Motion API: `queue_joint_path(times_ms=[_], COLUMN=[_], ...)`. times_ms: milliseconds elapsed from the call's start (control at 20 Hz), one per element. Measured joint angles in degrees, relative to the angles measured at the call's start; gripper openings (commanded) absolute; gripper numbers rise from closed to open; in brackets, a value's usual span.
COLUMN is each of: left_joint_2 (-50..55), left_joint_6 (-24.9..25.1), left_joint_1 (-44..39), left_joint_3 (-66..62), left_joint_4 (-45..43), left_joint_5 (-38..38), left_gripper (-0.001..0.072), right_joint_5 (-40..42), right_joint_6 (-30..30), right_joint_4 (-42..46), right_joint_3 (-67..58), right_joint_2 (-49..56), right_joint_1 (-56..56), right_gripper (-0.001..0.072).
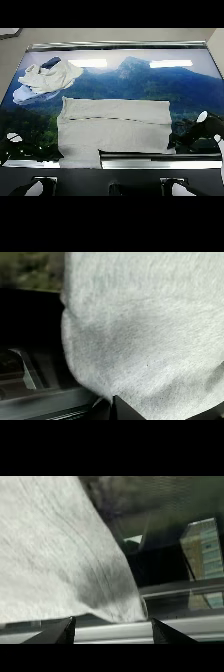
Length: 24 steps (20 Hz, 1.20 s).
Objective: Fold the shirts.
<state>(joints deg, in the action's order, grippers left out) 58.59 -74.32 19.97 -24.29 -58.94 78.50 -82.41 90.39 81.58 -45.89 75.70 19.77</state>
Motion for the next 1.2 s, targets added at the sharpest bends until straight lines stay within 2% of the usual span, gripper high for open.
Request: queue_joint_path(times_ms=[100, 150, 200, 250, 300, 600, 850, 1200], left_joint_2=[0.00, -0.02, -0.02, 0.00, -0.02, -0.33, -0.28, 15.23], left_joint_6=[0.55, 0.98, 1.33, 1.60, 1.97, 6.05, 7.02, 3.04], left_joint_1=[0.00, 0.00, 0.00, 0.00, 0.00, -0.02, -0.07, -1.07], left_joint_3=[0.00, 0.00, 0.00, 0.00, 0.00, -2.89, -15.93, -36.83], left_joint_4=[0.04, 0.07, 0.07, 0.09, 0.09, 0.17, 5.05, 7.45], left_joint_5=[-0.02, -0.02, -0.04, -0.07, -0.07, 0.59, 1.20, -3.43], left_gripper=[0.0031, 0.0031, 0.0030, 0.0031, 0.0030, 0.0026, 0.0025, 0.0025], right_joint_5=[2.23, 3.26, 4.07, 4.63, 5.16, 4.66, 3.74, 9.97], right_joint_6=[0.04, 0.31, 0.68, 1.22, 1.68, 1.44, 1.55, 5.70], right_joint_4=[-0.15, -0.33, -0.35, -0.37, -0.59, -2.05, -2.93, -3.63], right_joint_3=[0.96, 1.27, 1.49, 1.64, 1.75, 0.50, -9.53, -30.77], right_joint_2=[0.07, 0.07, 0.07, 0.07, 0.07, -1.11, -2.43, 10.16], right_joint_1=[0.00, 0.00, -0.02, 0.00, 0.00, -0.02, -0.02, -5.22], right_gripper=[0.0483, 0.0433, 0.0345, 0.0142, 0.0042, 0.0040, 0.0038, 0.0040])
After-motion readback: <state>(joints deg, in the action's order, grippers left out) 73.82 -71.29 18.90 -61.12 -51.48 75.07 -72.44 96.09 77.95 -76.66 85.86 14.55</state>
